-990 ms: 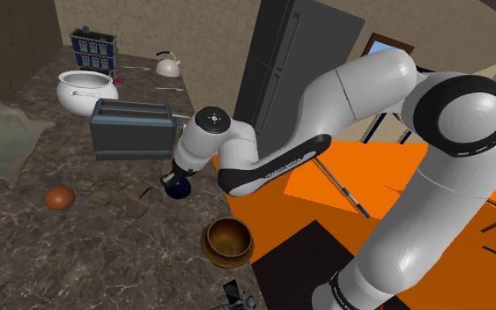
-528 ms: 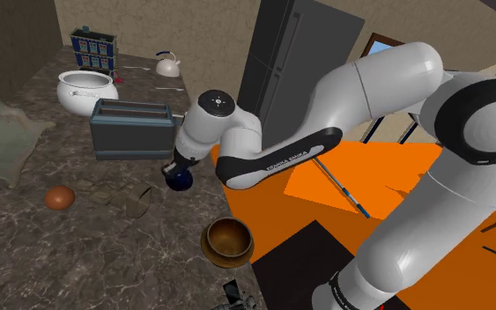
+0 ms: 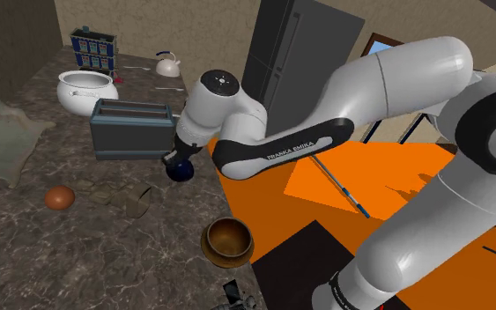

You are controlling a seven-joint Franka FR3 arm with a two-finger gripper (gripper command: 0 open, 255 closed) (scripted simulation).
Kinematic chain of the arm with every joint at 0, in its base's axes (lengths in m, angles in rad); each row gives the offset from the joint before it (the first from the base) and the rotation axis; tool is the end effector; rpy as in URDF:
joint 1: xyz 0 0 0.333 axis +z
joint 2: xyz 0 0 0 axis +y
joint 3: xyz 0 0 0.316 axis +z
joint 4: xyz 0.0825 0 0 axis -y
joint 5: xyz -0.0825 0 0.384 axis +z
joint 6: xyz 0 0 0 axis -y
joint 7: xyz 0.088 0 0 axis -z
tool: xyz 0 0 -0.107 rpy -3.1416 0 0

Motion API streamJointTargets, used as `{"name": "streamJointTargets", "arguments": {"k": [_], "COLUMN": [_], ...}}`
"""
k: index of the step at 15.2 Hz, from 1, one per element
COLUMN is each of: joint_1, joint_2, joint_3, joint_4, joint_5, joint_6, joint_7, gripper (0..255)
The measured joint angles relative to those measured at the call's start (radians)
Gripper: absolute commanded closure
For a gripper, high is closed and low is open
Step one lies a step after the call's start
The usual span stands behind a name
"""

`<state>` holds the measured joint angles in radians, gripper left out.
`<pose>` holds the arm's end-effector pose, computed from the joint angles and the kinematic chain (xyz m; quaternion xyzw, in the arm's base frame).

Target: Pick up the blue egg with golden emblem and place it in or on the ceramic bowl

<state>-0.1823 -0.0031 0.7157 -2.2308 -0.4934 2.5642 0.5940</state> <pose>0.4727 0.2877 0.4063 0.9609 0.1506 0.2258 0.0543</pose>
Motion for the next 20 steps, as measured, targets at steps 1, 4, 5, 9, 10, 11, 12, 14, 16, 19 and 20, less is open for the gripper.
{"name": "streamJointTargets", "arguments": {"k": [1,4,5,9,10,11,12,14,16,19,20], "joint_1": [0.0,0.027,0.05,0.127,0.126,0.122,0.119,0.116,0.111,0.098,0.097], "joint_2": [-0.022,-0.156,-0.207,-0.341,-0.341,-0.318,-0.285,-0.212,-0.133,-0.002,0.042], "joint_3": [0.0,-0.016,-0.031,-0.081,-0.081,-0.083,-0.087,-0.098,-0.11,-0.123,-0.124], "joint_4": [-0.017,-0.132,-0.163,-0.277,-0.277,-0.27,-0.258,-0.237,-0.207,-0.148,-0.134], "joint_5": [0.024,0.158,0.212,0.33,0.33,0.332,0.338,0.358,0.38,0.402,0.407], "joint_6": [0.004,0.032,0.026,0.03,0.03,0.028,0.02,0.001,-0.026,-0.073,-0.084], "joint_7": [-0.015,-0.093,-0.128,-0.195,-0.195,-0.201,-0.21,-0.236,-0.266,-0.302,-0.304], "gripper": [255,255,255,0,0,0,0,0,0,0,0]}}
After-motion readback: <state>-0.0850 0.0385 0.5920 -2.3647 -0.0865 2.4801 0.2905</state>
